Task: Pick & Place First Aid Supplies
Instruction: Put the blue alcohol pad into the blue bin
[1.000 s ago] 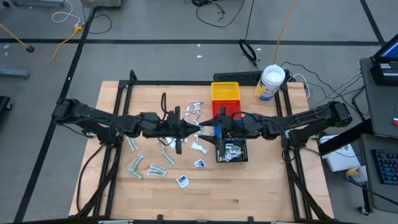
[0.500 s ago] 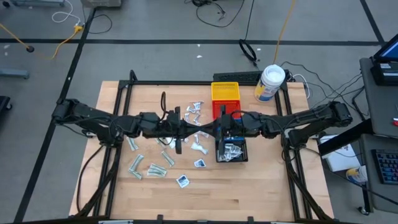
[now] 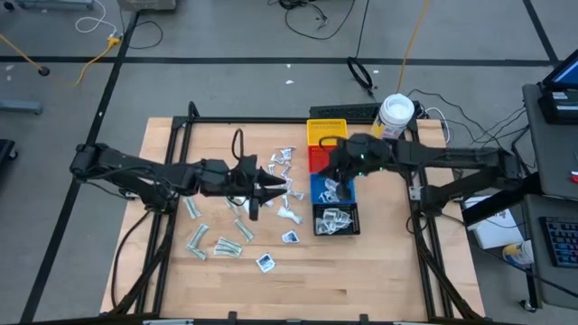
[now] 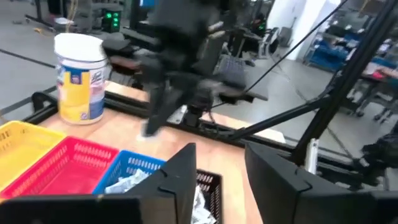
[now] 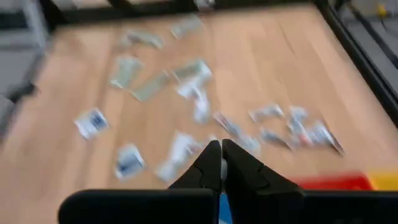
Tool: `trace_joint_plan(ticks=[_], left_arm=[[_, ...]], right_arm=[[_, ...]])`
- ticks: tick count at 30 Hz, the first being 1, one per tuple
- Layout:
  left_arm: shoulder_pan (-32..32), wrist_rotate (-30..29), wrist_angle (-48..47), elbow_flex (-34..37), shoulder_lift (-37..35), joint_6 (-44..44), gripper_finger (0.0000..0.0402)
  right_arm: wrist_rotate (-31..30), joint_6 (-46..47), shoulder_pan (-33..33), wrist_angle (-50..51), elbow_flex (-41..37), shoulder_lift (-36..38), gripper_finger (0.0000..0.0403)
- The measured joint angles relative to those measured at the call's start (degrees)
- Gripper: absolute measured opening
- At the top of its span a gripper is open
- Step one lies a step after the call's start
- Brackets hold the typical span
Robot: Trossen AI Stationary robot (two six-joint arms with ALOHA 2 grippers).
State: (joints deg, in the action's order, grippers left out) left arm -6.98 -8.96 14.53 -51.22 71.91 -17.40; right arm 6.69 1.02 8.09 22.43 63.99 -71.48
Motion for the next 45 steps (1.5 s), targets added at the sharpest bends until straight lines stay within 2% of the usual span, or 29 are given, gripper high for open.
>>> trace_joint_plan(ticks=[3, 7, 11, 17, 26, 31, 39, 42, 45], left_arm=[[0.65, 1.30, 0.06, 0.00, -0.02, -1.58, 0.0156], [1.38, 3.49, -0.18, 0.00, 0.01, -2.93, 0.0163], [1.56, 3.98, -1.16, 0.00, 0.01, -3.31, 0.0163], [2.05, 4.01, -1.56, 0.00, 0.01, -3.33, 0.0163], [2.22, 3.89, -1.53, 0.00, 0.01, -3.35, 0.0163], [2.22, 3.81, -1.92, 0.00, 0.01, -3.33, 0.0164], [2.20, 3.72, -4.31, 0.02, 0.01, -3.35, 0.0164], [2.20, 4.78, -4.45, 0.02, 0.01, -3.37, 0.0164], [2.20, 6.70, -5.54, 0.02, 0.01, -2.48, 0.0164]], right_arm=[[0.71, -3.12, 3.04, 3.98, -0.02, 0.01, 0.0001], [0.65, -4.95, 4.16, 1.65, -3.09, -0.75, 0.0001], [-2.55, -5.42, 4.30, -5.08, -9.67, -0.74, 0.0000], [-3.68, -5.40, 3.81, -9.79, -17.70, -0.71, 0.0000], [-3.66, -6.18, 3.82, -25.00, -30.57, -0.74, 0.0010], [-3.64, -4.73, 3.84, -27.84, -32.92, -0.74, 0.0058], [-3.68, -3.20, 3.81, -32.87, -32.90, -0.26, 0.0198], [-3.68, -1.38, 3.22, -37.19, -32.89, 0.02, 0.0240], [-3.68, 1.73, 0.99, -44.93, -32.76, 0.22, 0.0262]])
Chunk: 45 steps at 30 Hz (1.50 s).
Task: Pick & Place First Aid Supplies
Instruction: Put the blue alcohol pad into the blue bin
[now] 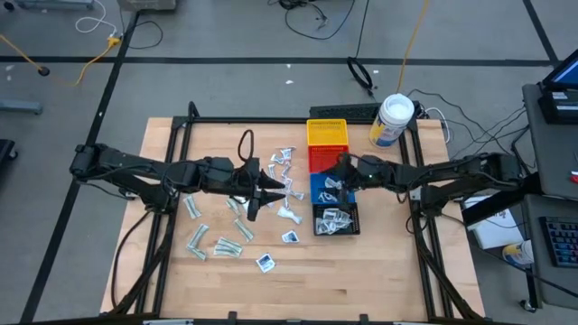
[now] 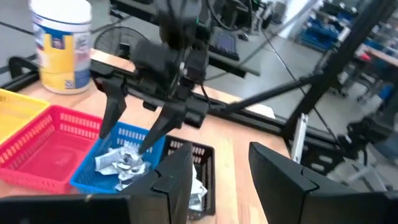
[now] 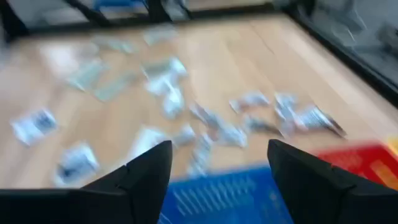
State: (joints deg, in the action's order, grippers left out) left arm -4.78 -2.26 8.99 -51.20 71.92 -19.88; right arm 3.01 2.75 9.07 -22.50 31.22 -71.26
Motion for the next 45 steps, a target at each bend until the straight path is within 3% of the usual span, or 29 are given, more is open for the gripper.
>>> trace_joint_plan(ticks=[4, 16, 19, 27, 35, 45], left_arm=[[-1.66, 1.37, -0.19, 0.00, 0.00, 1.77, 0.0163], [-13.74, 2.39, -9.09, 0.02, 0.02, 2.89, 0.0163], [-16.27, 0.82, -10.14, 0.02, 0.02, 3.37, 0.0163], [-17.75, -1.79, -24.02, 0.02, 2.09, 0.00, 0.0163], [-19.73, 0.75, -23.79, 0.02, 11.33, -3.34, 0.0163], [-22.79, -0.61, -19.43, 0.02, 23.39, -9.88, 0.0163]], right_arm=[[-1.50, 4.06, -5.38, -5.57, 0.13, 0.00, 0.0269], [-12.25, 3.97, -18.86, -11.55, 4.71, -0.02, 0.0261], [-13.47, 3.95, -20.04, -11.72, 5.83, -0.02, 0.0260], [-13.73, 4.31, -20.51, -13.75, 6.49, -0.02, 0.0260], [-13.75, 3.69, -20.45, -18.57, 6.54, -0.02, 0.0260], [-15.35, 2.84, -20.41, -18.50, 6.54, -0.02, 0.0260]])
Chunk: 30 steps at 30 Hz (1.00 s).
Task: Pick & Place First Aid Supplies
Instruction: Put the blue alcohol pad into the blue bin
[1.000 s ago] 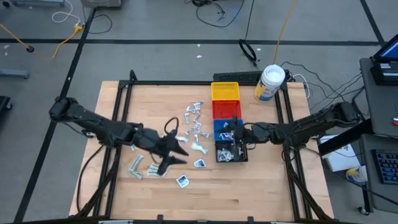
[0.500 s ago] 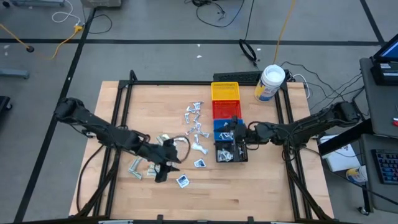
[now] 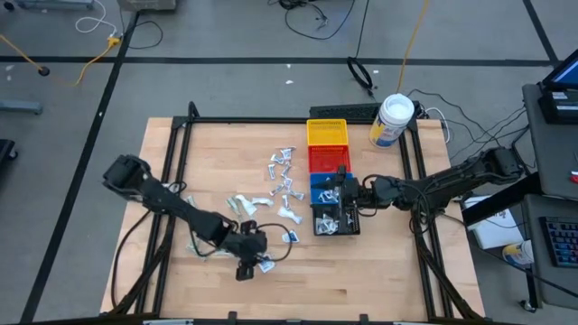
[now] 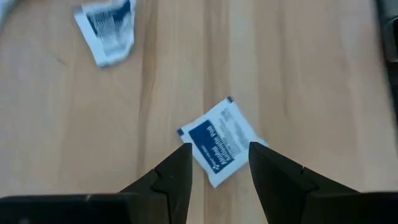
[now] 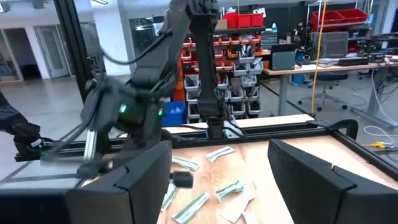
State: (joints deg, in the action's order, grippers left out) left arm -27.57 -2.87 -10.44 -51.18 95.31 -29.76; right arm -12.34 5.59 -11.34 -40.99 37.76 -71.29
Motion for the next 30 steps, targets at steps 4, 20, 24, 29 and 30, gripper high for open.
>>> trace_joint_plan(ticks=[4, 20, 24, 29, 30], left_arm=[[-0.82, -0.70, 2.18, -0.07, 4.26, -2.80, 0.0163], [-2.58, -5.87, -1.22, -3.12, 12.88, -6.21, 0.0053], [-2.62, -5.56, -0.84, -3.04, 12.92, -7.58, 0.0010], [-2.18, -4.86, -1.03, -2.77, 11.47, -7.98, 0.0002], [-1.91, -4.67, -0.97, -2.74, 10.57, -7.78, 0.0002]], right_arm=[[-0.04, -0.70, 0.01, 0.04, 0.00, 0.09, 0.0260], [-0.08, -3.56, 0.01, -3.76, 0.00, 0.24, 0.0260], [-2.26, -6.15, -0.01, -5.31, 0.00, 0.24, 0.0260], [-4.37, -7.93, -0.01, -7.62, 0.00, 0.24, 0.0260], [-4.36, -7.88, -0.01, -7.72, 0.00, 0.28, 0.0260]])
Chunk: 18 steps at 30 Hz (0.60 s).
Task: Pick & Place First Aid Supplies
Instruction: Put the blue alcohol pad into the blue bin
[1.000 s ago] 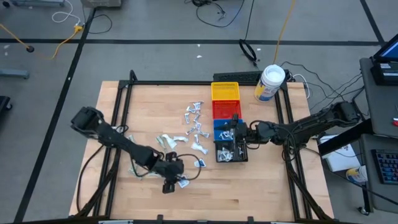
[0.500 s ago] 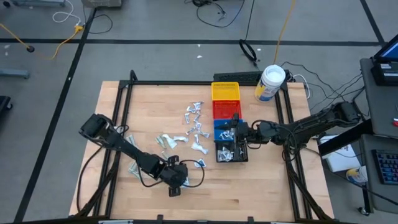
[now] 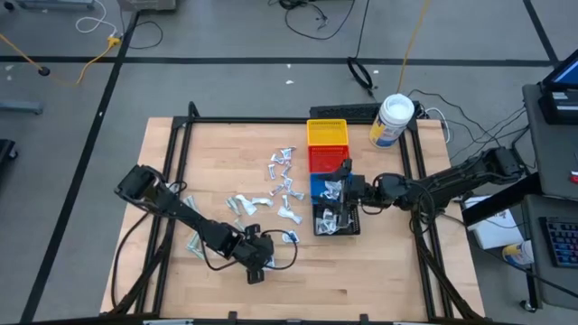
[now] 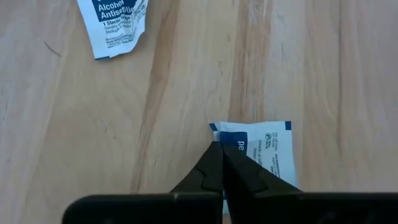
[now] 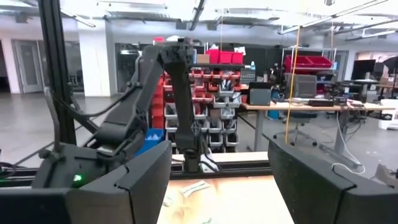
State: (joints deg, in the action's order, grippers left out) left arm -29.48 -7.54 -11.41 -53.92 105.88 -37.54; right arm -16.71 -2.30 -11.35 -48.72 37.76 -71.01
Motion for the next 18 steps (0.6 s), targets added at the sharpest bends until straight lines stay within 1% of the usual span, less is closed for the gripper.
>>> trace_joint_plan(ticks=[2, 4, 5, 9, 13, 15, 18], left_arm=[[0.75, 0.76, -0.86, 0.27, -2.80, 1.15, 0.0001], [1.56, 0.66, -3.70, 0.78, -6.94, 2.00, 0.0001], [2.01, 0.43, -2.97, 0.51, -9.11, 2.51, 0.0001], [3.62, -4.17, -7.59, 0.14, -18.83, 3.37, 0.0001], [4.84, -9.52, -10.26, 0.21, -27.74, 4.79, 0.0001], [5.62, -10.37, -10.84, 0.05, -31.71, 6.66, 0.0001], [6.18, -11.49, -13.35, 0.14, -34.91, 7.40, 0.0000]], right_arm=[[0.02, 0.01, 0.00, 0.17, -0.01, 0.15, 0.0260], [0.19, 0.26, -0.02, 0.33, -0.04, 0.40, 0.0260], [0.19, 0.55, -0.02, 0.31, -0.04, 0.55, 0.0260], [0.20, 1.29, -0.02, 0.62, -0.04, 1.33, 0.0260], [0.13, 4.20, -0.02, 1.29, -0.01, 2.40, 0.0260], [0.13, 4.34, -0.02, 2.47, -0.02, 3.04, 0.0260], [-0.07, 3.62, -0.02, 2.28, 0.00, 3.26, 0.0260]])
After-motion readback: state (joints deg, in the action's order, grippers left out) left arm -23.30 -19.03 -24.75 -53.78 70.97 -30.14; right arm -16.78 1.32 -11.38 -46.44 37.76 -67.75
